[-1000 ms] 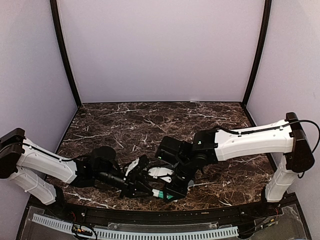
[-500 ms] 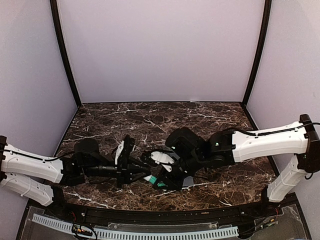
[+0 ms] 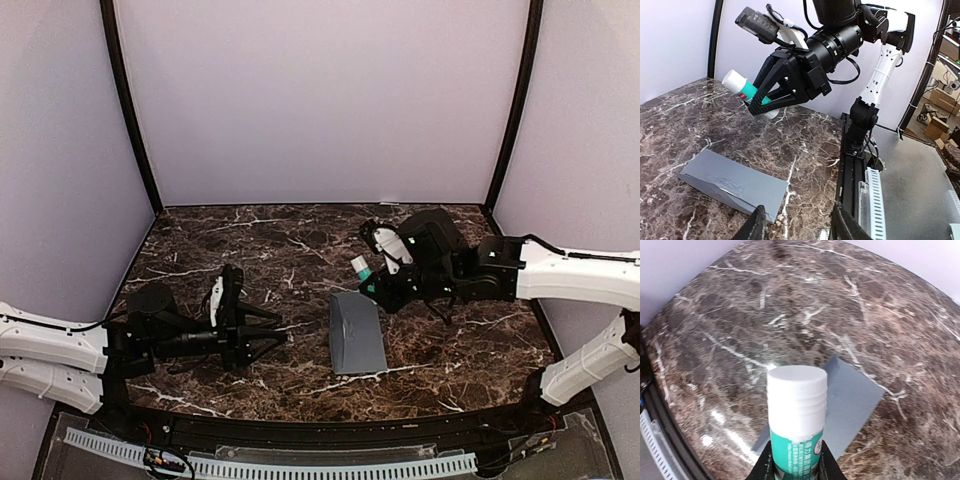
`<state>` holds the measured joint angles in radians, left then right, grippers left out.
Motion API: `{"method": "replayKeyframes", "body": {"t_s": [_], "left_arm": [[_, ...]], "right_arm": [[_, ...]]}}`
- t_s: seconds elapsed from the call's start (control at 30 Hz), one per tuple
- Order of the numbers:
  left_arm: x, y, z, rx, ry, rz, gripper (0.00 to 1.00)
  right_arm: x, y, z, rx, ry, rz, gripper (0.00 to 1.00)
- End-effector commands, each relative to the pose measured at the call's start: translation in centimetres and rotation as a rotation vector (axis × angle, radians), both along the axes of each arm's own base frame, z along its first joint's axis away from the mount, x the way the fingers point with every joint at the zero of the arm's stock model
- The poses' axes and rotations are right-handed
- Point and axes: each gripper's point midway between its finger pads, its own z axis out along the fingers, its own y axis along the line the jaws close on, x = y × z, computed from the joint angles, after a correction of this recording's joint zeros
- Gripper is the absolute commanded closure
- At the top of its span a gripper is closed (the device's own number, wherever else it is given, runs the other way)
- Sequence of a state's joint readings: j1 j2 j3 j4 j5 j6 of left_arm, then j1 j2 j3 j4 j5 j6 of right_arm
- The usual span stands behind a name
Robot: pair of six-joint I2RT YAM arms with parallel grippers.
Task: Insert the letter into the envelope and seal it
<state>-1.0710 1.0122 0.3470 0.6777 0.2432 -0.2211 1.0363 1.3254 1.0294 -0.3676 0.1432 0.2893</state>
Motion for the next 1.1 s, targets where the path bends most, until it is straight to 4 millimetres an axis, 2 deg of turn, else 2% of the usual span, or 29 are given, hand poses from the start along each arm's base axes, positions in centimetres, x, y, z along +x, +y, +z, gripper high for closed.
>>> {"method": "replayKeyframes", "body": {"t_s": [0.0,0.23,0.4,0.5,0.67,0.9,1.07], "left_arm": [[1.3,0.9,-0.4,0.017,-0.006,0.093,0.54],[2.6,1.5,-1.0,0.044,-0.001,0.180,0.43],[3.3,2.0,-1.2,0.055,-0.002,0.226,0.37],[4.0,2.5,-1.3,0.065,-0.008,0.277,0.37],[4.3,2.7,-1.4,0.072,-0.014,0.294,0.36],[4.3,2.7,-1.4,0.073,-0.016,0.295,0.36],[4.3,2.6,-1.4,0.074,-0.013,0.293,0.36]], "right_arm": [[4.4,-5.8,-2.1,-0.109,0.010,-0.272,1.00],[8.9,-10.9,-7.5,-0.210,0.160,-0.419,1.00],[10.6,-12.8,-11.8,-0.293,0.260,-0.456,1.00],[11.2,-13.6,-13.4,-0.320,0.298,-0.470,1.00],[11.6,-14.4,-14.8,-0.342,0.321,-0.480,1.00],[11.5,-14.4,-14.4,-0.326,0.319,-0.478,1.00],[11.2,-14.4,-15.0,-0.335,0.332,-0.472,1.00]]}}
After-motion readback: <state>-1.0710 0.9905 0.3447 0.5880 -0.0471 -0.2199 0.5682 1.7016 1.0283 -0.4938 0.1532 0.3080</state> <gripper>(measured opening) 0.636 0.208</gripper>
